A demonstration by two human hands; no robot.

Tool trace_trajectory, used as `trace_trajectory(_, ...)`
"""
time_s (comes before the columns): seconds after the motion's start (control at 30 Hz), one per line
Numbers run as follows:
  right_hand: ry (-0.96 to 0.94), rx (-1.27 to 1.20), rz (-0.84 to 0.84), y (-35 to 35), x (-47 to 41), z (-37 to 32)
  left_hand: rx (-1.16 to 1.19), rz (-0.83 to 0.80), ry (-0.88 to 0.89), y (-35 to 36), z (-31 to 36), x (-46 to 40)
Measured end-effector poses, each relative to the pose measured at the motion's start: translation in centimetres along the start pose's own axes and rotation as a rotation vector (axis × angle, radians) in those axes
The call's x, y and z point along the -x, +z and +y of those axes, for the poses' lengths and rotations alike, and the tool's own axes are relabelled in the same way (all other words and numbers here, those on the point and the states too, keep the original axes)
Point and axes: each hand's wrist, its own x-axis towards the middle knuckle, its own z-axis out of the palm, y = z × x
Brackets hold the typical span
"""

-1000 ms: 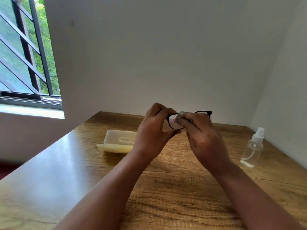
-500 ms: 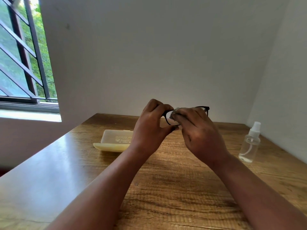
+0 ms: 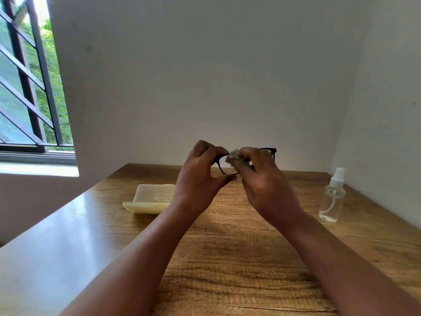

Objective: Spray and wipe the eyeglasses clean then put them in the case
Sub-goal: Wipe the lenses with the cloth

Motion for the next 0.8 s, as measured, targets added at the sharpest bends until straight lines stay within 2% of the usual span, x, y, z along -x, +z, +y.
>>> trace_trajectory(0.17, -0.132, 0.043, -0.025, 0.4, -0.1, -0.7, -0.016, 0.005, 0.011, 0.0, -0.1, 0.0)
trace_trajectory(0.33, 0.023, 0.037, 0.021, -0.1, -0.1, 0.1, -0.016, 0.005, -0.007, 0.0, -0.2, 0.0)
trace_trajectory(0.4, 0.025, 0.019, 0.024, -0.3, 0.1, 0.2, -0.02, 0.003, -0.008, 0.0, -0.3, 0.0)
trace_trajectory(0.6, -0.162, -0.007, -0.005, 0.5, 0.2, -0.8, -0.041, 0.003, 0.015, 0.0, -0.2, 0.1)
trace_trajectory(0.8, -0.022, 0.001, 0.016, 0.0, 0.1, 0.6, -0.027, 0.008, 0.011, -0.1, -0.3, 0.0)
